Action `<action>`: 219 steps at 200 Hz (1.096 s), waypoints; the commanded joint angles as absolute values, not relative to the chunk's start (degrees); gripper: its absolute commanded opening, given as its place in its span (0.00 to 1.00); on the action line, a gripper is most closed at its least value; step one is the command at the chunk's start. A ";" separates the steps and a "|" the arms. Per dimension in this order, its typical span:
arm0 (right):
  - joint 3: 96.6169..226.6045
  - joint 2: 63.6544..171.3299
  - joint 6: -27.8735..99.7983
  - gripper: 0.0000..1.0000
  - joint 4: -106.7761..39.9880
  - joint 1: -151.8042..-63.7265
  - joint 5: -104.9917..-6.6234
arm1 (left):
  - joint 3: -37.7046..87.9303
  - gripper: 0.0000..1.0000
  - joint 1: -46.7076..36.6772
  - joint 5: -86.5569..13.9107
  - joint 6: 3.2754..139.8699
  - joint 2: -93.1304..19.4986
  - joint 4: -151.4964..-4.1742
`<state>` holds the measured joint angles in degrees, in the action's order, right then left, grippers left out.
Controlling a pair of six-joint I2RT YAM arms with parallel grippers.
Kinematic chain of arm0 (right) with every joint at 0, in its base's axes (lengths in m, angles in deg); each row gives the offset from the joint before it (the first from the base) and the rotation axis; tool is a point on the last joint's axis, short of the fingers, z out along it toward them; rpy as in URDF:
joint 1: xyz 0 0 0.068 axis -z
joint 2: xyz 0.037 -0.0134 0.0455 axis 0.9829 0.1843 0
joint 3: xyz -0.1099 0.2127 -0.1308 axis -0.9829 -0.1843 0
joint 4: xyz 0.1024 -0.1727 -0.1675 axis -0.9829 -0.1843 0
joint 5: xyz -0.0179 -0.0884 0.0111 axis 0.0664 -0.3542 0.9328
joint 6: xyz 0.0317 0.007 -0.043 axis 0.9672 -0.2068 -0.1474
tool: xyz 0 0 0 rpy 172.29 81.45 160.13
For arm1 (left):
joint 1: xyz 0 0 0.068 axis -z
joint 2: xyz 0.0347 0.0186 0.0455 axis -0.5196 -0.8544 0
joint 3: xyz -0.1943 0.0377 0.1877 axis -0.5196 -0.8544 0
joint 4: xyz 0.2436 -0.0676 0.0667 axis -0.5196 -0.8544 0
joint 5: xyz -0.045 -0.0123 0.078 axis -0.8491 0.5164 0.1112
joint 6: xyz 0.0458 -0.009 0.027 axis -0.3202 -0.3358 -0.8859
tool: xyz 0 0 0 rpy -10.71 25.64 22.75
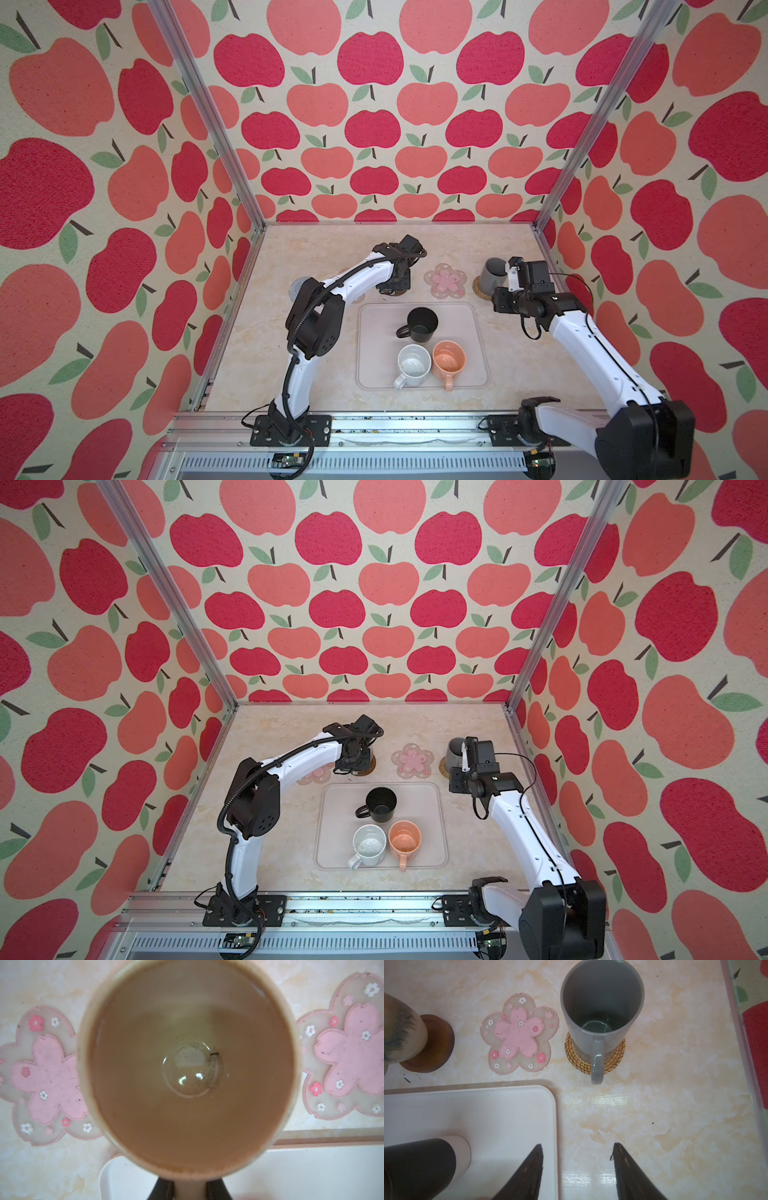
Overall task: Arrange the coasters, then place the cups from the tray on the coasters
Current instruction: 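Align the held beige mug above the brown round coaster with the left gripper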
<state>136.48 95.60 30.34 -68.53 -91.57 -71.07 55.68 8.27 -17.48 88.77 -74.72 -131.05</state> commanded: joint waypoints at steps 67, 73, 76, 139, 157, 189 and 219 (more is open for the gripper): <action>137.30 94.91 31.92 0.57 -68.35 -91.17 -70.09 | 55.42 0.00 8.39 -15.99 90.20 -71.73 -127.93; 137.33 94.86 31.89 0.57 -68.35 -91.16 -70.13 | 55.50 0.00 8.35 -15.97 90.21 -71.83 -128.02; 137.34 94.85 31.96 0.57 -68.35 -91.16 -70.16 | 55.50 0.00 8.40 -15.90 90.13 -71.90 -128.02; 137.34 95.19 31.96 0.57 -67.98 -91.16 -70.08 | 55.15 0.00 8.44 -16.67 90.50 -73.14 -127.96; 137.27 95.25 31.95 0.57 -67.99 -91.16 -70.08 | 55.16 0.00 8.49 -16.84 90.64 -73.58 -127.93; 137.17 95.22 31.88 0.57 -67.96 -91.16 -70.09 | 54.85 0.00 8.51 -17.01 90.82 -73.72 -127.32; 136.96 95.26 31.89 0.57 -67.91 -91.14 -70.08 | 54.72 0.00 8.51 -17.28 91.04 -74.35 -127.32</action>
